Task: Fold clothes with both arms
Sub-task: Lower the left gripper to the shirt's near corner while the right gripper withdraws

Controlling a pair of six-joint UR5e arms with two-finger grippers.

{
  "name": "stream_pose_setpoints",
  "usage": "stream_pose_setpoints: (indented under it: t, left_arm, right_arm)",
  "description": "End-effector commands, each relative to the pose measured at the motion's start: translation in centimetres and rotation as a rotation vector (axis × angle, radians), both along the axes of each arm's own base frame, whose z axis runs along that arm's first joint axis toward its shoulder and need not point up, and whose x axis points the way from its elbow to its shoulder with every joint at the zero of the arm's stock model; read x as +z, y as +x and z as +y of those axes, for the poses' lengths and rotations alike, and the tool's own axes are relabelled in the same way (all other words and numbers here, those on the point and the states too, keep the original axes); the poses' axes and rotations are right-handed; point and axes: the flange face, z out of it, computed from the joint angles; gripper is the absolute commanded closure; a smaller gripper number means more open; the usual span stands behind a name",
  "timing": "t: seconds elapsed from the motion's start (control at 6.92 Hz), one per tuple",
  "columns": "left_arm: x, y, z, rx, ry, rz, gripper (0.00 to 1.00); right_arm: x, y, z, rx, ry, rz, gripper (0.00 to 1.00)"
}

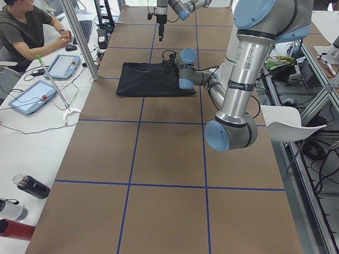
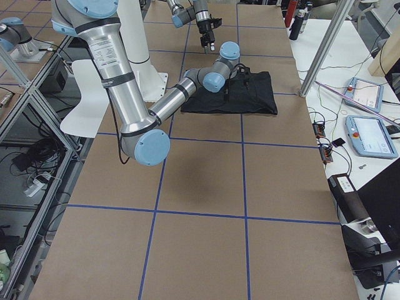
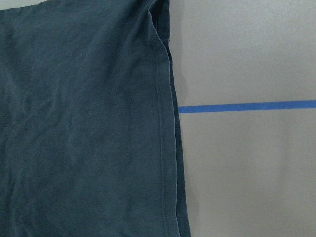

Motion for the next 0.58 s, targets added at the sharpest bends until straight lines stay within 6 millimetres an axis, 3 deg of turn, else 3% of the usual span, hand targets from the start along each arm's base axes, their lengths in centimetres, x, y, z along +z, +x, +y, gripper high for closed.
stream_pose_setpoints:
  t: [0.0,0.43]
  left_arm:
    - [4.4,3.3,4.3,0.014,-0.032,-0.08,0.0]
    - [6.9,6.7,7.2,0.058,-0.042,-0.136,0.0]
  right_arm:
    - [-1.2,1.1,2.0,0.024,-0.048,-0.034,0.0]
    - [-1.3,0.9,2.2,0.023,-0.047,-0.034,0.0]
